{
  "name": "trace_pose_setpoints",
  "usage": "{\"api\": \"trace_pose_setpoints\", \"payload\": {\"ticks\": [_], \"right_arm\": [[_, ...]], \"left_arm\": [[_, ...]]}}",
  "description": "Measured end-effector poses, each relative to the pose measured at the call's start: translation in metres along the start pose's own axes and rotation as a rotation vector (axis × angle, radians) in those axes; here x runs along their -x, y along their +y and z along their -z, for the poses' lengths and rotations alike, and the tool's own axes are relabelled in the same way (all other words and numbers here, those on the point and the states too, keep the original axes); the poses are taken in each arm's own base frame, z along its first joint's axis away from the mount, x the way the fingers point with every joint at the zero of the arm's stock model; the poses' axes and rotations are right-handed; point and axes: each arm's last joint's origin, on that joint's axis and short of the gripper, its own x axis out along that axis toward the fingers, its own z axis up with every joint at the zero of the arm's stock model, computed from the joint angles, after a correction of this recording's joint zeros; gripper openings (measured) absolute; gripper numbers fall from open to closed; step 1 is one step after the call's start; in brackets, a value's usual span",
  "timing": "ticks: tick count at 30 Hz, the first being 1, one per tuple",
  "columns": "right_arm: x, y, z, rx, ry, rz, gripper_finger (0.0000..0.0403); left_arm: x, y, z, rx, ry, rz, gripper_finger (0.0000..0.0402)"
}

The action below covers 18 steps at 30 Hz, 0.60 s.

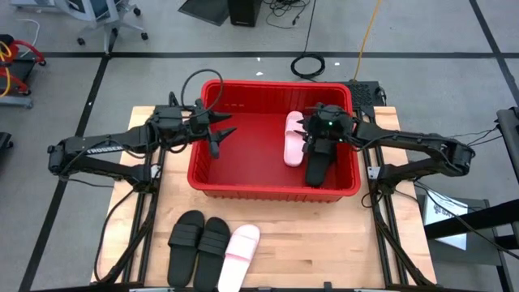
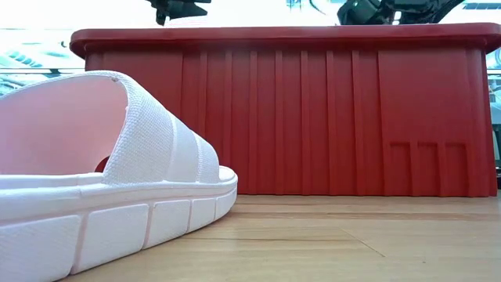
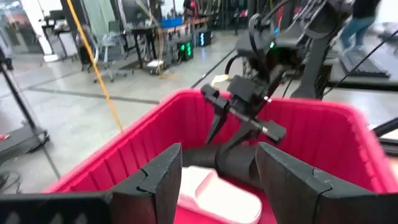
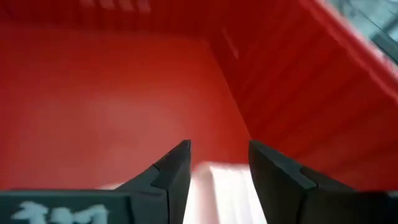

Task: Pick and place slides into bin
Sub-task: Put the pink slide into the red bin

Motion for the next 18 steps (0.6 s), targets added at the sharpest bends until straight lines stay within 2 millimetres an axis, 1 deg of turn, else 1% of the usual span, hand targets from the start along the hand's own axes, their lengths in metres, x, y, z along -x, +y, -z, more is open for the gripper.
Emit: {"api": "trace_pose_setpoints", "payload": {"ticks": [4,9,14,18], "right_arm": [[0.009,0.006,-0.012,-0.019,-0.115,-0.082,0.0150],[0.020,0.020,-0.028,-0.004,-0.257,-0.173,0.0145],[0.028,0.041,-0.042,-0.006,-0.387,-0.294,0.0146],[0.036,0.061,-0.050,-0.006,-0.444,-0.393,0.0143]], "left_arm": [[0.016,-0.008,-0.008,-0.001,-0.037,0.048,0.0202],[0.033,-0.025,-0.014,-0.023,-0.073,0.145,0.0202],[0.045,-0.046,-0.014,-0.036,-0.065,0.265,0.0202],[0.051,-0.067,-0.012,-0.053,-0.057,0.373,0.0202]]}}
